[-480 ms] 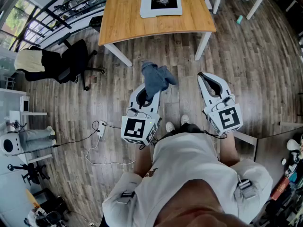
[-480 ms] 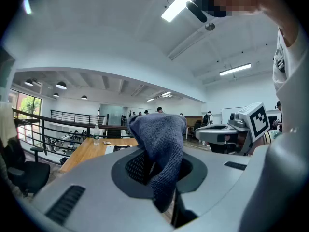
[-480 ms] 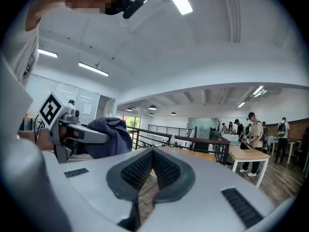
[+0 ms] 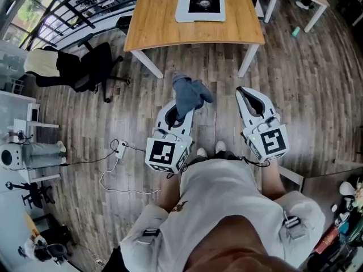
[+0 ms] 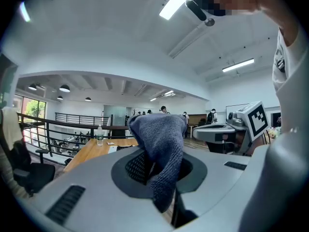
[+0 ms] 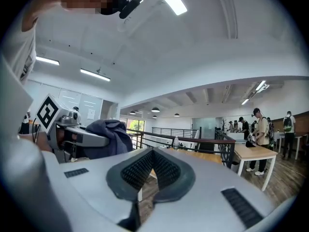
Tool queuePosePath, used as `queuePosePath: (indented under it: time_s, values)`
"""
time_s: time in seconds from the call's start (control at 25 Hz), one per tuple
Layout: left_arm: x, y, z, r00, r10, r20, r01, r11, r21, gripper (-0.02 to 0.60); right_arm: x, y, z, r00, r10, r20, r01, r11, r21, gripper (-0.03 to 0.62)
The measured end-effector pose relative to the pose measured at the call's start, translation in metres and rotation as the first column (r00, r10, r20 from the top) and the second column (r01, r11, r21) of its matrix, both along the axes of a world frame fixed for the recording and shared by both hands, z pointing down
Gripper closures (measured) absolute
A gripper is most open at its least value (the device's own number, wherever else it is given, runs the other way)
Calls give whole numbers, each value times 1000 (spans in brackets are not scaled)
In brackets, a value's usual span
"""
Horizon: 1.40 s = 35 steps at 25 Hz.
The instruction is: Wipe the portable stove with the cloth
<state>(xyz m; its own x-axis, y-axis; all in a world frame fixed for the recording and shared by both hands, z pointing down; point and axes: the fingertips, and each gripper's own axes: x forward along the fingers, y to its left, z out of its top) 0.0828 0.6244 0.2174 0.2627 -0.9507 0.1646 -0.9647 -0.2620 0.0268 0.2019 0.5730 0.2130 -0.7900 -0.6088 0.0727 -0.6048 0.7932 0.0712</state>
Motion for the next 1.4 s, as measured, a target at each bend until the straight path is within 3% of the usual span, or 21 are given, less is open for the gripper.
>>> queuePosePath:
  time_s: [0.52,1.4]
  values:
    - [-1,-7,1,999,-43,16,43,999,-7,518,-10,-8,-3,996,-84,11,84,997,1,574]
    - [-101,-113,2,994,98,-44,-97,995,19,518,-106,-102,5,997,62,-44,-62,998,-7,574]
